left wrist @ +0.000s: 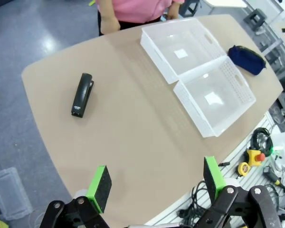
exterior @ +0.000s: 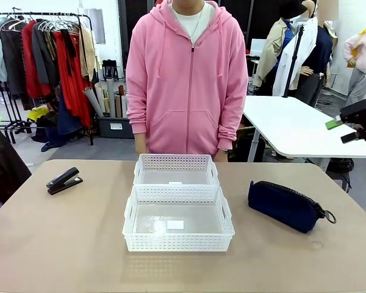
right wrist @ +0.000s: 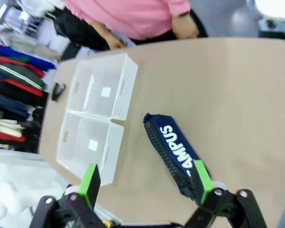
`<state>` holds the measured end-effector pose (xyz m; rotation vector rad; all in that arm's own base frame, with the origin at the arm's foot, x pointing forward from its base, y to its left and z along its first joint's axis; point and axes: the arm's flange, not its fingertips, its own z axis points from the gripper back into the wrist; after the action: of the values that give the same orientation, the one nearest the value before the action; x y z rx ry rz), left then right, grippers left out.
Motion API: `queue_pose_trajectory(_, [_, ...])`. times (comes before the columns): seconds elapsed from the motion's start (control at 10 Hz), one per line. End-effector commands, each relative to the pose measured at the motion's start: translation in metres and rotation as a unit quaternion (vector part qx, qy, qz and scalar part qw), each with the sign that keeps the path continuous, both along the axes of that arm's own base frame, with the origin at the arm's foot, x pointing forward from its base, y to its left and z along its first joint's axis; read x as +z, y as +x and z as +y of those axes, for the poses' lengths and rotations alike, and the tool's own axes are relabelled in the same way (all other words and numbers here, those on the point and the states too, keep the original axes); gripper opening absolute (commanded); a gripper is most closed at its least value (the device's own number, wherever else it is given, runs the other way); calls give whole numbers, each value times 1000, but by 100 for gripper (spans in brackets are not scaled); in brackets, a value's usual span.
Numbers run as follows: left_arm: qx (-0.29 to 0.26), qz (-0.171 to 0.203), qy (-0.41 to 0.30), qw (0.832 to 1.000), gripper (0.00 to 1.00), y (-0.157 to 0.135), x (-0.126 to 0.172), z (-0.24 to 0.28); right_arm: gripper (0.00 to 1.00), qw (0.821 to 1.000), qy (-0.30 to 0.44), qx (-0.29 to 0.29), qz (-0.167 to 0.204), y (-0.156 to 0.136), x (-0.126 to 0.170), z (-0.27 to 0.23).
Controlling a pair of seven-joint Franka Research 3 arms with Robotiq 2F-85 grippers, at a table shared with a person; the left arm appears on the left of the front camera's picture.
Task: Distribute items into two baskets.
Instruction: Pick up the Pencil pouch that the person points to.
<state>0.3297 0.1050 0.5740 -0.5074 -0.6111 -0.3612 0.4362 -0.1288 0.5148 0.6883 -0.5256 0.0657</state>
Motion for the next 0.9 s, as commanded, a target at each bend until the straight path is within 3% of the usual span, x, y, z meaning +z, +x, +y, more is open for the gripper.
queue_pose_trajectory(0.0, [4, -12, 1, 1000, 100, 5, -10, -5, 100, 999, 25, 9, -32, -9, -1, -2])
queue_pose_trajectory(0.3, [58, 12, 15, 998, 100, 9, -11, -10, 100, 998, 41, 17, -41, -15, 3, -2])
queue_pose_trajectory(0.8, [64, 5, 6, 998, 100, 11, -6, -12, 100, 998, 45, 15, -46, -21, 3, -4])
